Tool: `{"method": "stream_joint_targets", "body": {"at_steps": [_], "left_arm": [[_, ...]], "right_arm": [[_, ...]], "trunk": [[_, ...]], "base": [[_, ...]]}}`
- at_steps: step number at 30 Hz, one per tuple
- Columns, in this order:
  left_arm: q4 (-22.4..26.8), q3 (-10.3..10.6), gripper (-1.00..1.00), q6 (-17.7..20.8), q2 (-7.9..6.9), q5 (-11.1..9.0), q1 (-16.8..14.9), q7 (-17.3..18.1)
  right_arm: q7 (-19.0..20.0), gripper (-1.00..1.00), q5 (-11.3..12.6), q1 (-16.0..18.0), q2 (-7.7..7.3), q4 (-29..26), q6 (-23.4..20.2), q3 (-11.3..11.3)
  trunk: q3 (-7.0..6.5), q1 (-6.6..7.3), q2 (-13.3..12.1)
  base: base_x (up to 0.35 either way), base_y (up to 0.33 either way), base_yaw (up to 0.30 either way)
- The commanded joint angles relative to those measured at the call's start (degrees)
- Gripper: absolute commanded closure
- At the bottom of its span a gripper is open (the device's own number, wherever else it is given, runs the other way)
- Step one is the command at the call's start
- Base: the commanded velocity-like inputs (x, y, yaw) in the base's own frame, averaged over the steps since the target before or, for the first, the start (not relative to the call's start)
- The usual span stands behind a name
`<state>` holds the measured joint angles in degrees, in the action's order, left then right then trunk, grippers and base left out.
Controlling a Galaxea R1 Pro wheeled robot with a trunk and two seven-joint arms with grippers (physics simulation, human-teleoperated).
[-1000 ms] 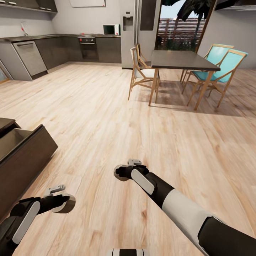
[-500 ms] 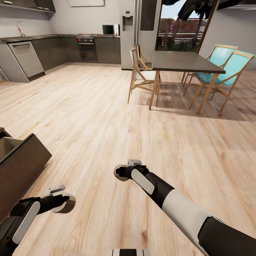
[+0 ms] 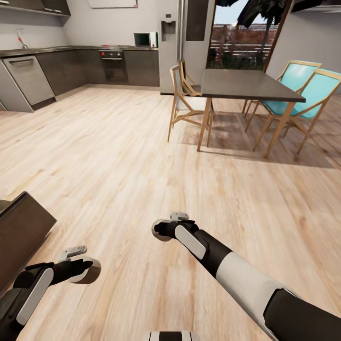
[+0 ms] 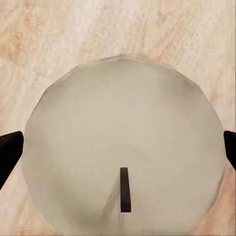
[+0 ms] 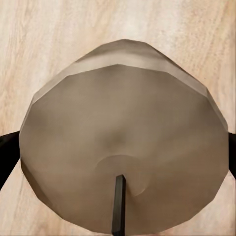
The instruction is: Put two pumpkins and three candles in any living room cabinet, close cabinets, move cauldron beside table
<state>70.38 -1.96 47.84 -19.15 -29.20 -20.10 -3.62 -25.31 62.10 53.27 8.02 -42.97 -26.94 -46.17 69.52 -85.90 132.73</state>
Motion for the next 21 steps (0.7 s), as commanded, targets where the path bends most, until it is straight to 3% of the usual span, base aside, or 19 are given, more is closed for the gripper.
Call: {"method": "stream_joint_targets", "body": {"at_steps": [1, 8, 21], "left_arm": [[0.07, -0.03, 1.0, 0.23, -0.01, -0.44, -0.03, -0.34], [0.07, 0.23, 1.0, 0.23, -0.01, -0.32, -0.03, -0.34], [-0.02, 0.29, 1.0, 0.23, -0.01, -0.33, -0.03, -0.34]], "right_arm": [[-0.42, 1.0, 0.47, 0.06, -0.02, -0.09, 0.04, -0.16], [-0.36, 1.0, 0.47, 0.07, -0.02, -0.09, 0.04, -0.19], [-0.3, 1.0, 0.36, 0.07, -0.02, -0.09, 0.04, -0.31]], "trunk": [[0.04, -0.02, 0.02], [0.04, -0.02, 0.02], [0.04, -0.02, 0.02]], "base": [[0.329, -0.11, 0.037], [0.329, -0.111, 0.127], [0.319, -0.117, 0.278]]}}
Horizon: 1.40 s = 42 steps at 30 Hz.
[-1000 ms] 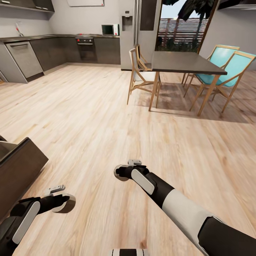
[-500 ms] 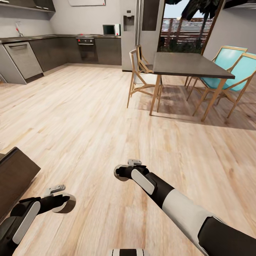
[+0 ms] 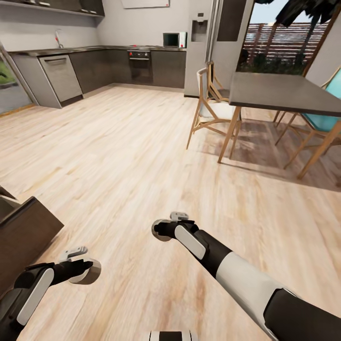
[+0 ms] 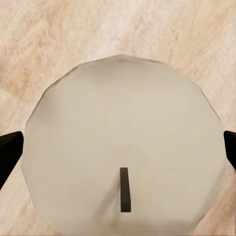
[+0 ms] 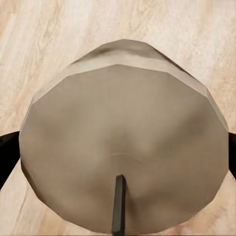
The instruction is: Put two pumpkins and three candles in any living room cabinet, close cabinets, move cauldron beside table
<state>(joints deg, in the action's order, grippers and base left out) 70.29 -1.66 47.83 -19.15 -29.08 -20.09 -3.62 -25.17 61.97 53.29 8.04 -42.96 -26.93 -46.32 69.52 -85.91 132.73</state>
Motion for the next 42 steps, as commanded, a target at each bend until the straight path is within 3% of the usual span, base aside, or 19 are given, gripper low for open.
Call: {"method": "stream_joint_targets", "body": {"at_steps": [1, 9, 42], "left_arm": [[0.06, -0.01, 1.0, 0.24, -0.01, -0.45, -0.04, -0.34], [0.03, -0.01, 1.0, 0.24, -0.01, -0.51, -0.04, -0.34], [0.03, -0.01, 1.0, 0.24, 0.04, -0.51, -0.04, -0.34]], "right_arm": [[-0.46, 1.0, 0.46, 0.06, -0.02, -0.11, 0.04, -0.17], [-0.63, 1.0, 0.26, 0.06, 0.04, -0.14, 0.04, -2.27], [-0.85, 1.0, 0.08, 0.06, 0.05, -0.2, -0.05, -2.55]], "trunk": [[0.04, -0.02, 0.02], [0.04, -0.02, 0.02], [0.04, -0.02, 0.02]], "base": [[0.276, -0.155, 0.29], [0.13, -0.104, 0.29], [0.001, -0.001, 0.29]]}}
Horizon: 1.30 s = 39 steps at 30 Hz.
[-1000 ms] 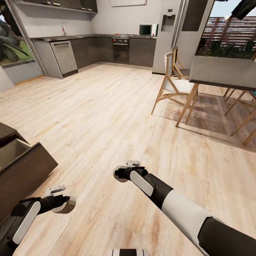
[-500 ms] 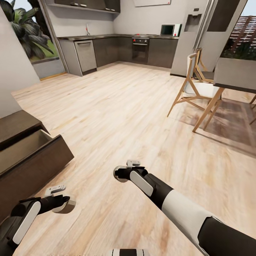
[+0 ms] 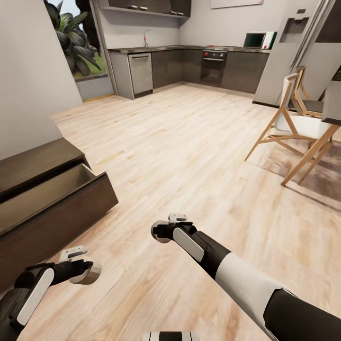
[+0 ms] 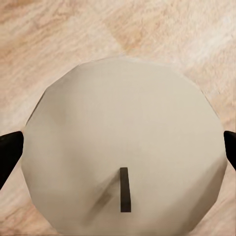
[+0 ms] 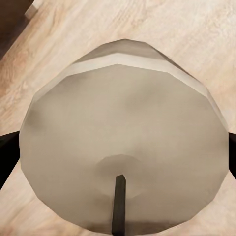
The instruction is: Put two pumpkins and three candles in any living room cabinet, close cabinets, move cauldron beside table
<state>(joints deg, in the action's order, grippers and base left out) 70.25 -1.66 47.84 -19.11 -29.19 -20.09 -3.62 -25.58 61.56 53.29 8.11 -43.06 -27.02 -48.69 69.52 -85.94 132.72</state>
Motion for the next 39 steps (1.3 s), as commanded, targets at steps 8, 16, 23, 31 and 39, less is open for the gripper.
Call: {"method": "stream_joint_targets", "body": {"at_steps": [8, 16, 23, 31, 39], "left_arm": [[0.06, -0.01, 1.0, 0.24, -0.02, -0.43, -0.03, -0.34], [0.06, -0.01, 1.0, 0.24, -0.01, -0.43, -0.03, -0.34], [-0.04, -0.01, 1.0, 0.24, -0.01, -0.43, -0.03, -0.34], [-0.2, -0.01, 1.0, 0.22, 0.03, -0.48, -0.03, -0.34], [-0.07, -0.03, 1.0, 0.22, 0.03, -0.52, -0.03, -0.34]], "right_arm": [[-0.43, 1.0, 0.49, 0.06, -0.02, -0.1, 0.03, -0.2], [-0.36, 1.0, 0.49, 0.06, -0.02, -0.1, 0.03, -0.26], [-0.35, 1.0, 0.49, 0.06, -0.02, -0.1, 0.03, -0.26], [-0.41, 1.0, 0.48, 0.06, -0.02, -0.1, 0.03, -1.02], [-0.44, 1.0, 0.49, 0.06, -0.02, -0.1, 0.03, -1.91]], "trunk": [[0.04, 0.01, 0.02], [0.04, 0.01, 0.02], [0.04, 0.01, 0.02], [0.04, 0.01, 0.02], [0.04, 0.01, 0.02]], "base": [[0.0, 0.0, 0.291], [0.0, 0.0, 0.291], [0.0, 0.0, 0.292], [0.0, 0.0, 0.292], [0.0, 0.0, 0.292]]}}
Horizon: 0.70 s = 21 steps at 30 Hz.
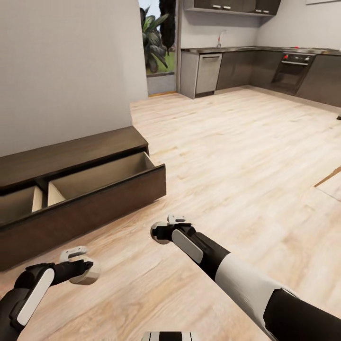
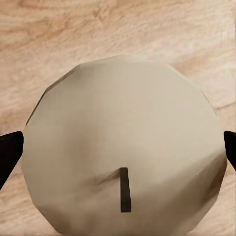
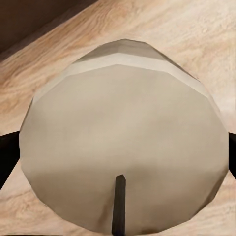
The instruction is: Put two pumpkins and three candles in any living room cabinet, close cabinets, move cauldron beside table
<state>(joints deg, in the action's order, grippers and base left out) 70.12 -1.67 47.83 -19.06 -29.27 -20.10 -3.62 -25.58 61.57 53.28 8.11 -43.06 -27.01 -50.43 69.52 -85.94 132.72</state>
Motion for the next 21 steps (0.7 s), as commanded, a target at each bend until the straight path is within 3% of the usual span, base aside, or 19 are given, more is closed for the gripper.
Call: {"method": "stream_joint_targets", "body": {"at_steps": [1, 14, 21], "left_arm": [[0.08, -0.01, 1.0, 0.23, -0.01, -0.43, -0.03, -0.34], [0.11, 0.0, 1.0, 0.24, -0.01, -0.43, -0.03, -0.34], [0.11, 0.0, 1.0, 0.24, -0.04, -0.4, -0.03, -0.34]], "right_arm": [[-0.44, 1.0, 0.48, 0.07, -0.02, -0.1, 0.03, -0.18], [-0.44, 1.0, 0.45, 0.07, -0.02, -0.1, 0.03, -0.2], [-0.44, 1.0, 0.44, 0.07, -0.02, -0.1, 0.03, -0.2]], "trunk": [[0.04, 0.01, 0.02], [0.04, 0.01, 0.02], [0.04, 0.01, 0.02]], "base": [[0.0, 0.0, 0.292], [-0.003, -0.008, 0.292], [-0.021, -0.203, 0.292]]}}
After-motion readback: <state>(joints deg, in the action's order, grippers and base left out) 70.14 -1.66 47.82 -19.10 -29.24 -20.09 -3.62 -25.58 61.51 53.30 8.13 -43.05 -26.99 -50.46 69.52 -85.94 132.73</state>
